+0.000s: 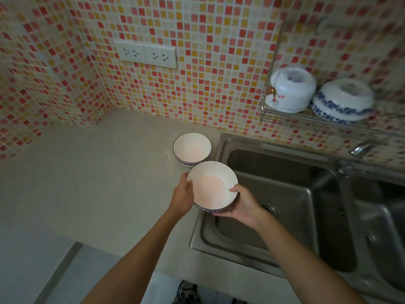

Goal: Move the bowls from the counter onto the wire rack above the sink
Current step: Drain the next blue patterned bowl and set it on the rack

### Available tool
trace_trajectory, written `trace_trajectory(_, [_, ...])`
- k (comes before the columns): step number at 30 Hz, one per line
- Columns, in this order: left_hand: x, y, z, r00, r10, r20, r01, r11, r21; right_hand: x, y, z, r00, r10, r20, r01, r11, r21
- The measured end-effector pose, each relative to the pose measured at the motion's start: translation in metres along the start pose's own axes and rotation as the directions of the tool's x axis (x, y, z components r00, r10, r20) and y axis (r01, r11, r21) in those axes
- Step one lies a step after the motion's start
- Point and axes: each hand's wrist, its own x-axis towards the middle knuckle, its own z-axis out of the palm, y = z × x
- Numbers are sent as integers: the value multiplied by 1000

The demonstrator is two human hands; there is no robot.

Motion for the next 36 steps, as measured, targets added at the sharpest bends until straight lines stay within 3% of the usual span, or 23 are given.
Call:
trace_trajectory(5, [-10, 29, 54, 993, 62, 99, -57, 997, -49, -34, -17, -62, 999, -40, -31, 43, 995, 95])
trace_trajectory(13, [-38, 51, 123, 962, 211, 174, -201, 977, -75, -73, -24, -138, 985, -88, -146, 103, 989, 102])
trace_trajectory(15, [-43, 36, 135, 958, 212, 195, -226, 972, 56, -79, -20, -158, 980, -89, -178, 109, 989, 103])
trace_trajectory(18, [-52, 2, 149, 939, 67, 336, -209, 890, 406, -85, -14, -186, 969, -91, -229, 110, 992, 69])
trace_trajectory(21, [-66, -31, 159, 909, -18, 416, -274, 728, 629, -86, -11, -211, 955, -109, -275, 106, 994, -26])
trace_trajectory(25, [-82, -64, 169, 921, -31, 388, -289, 612, 736, -82, -8, -233, 927, -157, -341, 89, 975, -204])
trace_trajectory(32, [-85, -71, 173, 950, 37, 311, -267, 610, 746, -64, 1, -247, 847, -301, -439, 90, 894, -439])
trace_trajectory(36, [-85, -73, 174, 954, 38, 298, -260, 601, 756, -58, 5, -241, 734, -503, -456, 79, 730, -679])
